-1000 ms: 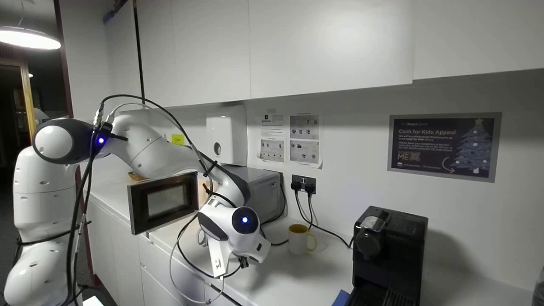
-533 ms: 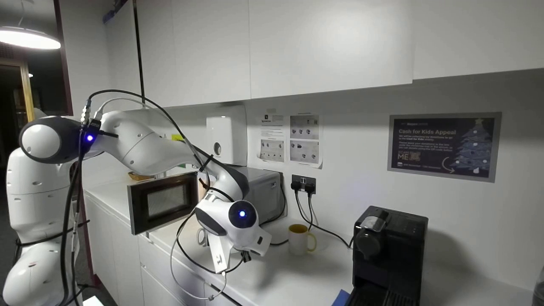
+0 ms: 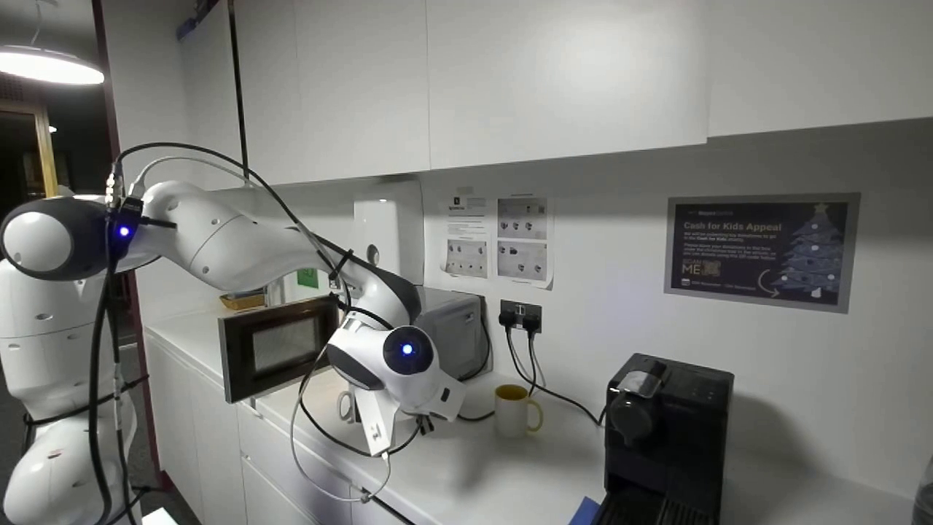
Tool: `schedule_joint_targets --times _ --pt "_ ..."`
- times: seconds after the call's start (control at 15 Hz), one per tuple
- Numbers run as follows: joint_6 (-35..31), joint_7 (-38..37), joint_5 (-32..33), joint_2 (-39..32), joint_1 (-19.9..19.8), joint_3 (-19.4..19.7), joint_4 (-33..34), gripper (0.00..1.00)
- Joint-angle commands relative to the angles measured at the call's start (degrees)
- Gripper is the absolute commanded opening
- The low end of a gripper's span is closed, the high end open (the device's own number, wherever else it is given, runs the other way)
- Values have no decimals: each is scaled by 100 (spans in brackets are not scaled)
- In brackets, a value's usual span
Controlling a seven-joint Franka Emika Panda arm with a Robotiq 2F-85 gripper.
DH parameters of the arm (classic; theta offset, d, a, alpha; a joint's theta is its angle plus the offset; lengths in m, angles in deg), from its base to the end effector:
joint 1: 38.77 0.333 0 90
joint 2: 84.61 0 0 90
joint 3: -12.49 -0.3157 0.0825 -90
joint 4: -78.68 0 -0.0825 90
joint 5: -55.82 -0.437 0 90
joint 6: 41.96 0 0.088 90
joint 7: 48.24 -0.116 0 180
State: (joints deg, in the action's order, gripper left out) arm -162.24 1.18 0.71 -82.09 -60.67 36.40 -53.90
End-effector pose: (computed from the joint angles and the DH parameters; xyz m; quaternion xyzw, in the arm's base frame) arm 0.4084 -0.3539 0.3217 -0.8878 0.2385 -0.2310 0.3187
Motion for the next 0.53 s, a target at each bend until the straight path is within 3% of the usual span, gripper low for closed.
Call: schedule_joint_targets --times 0.0,0.47 --pt "201 -58 150 516 -40 -5 -144 1" --pt "231 -202 183 1166 135 -190 -319 1"
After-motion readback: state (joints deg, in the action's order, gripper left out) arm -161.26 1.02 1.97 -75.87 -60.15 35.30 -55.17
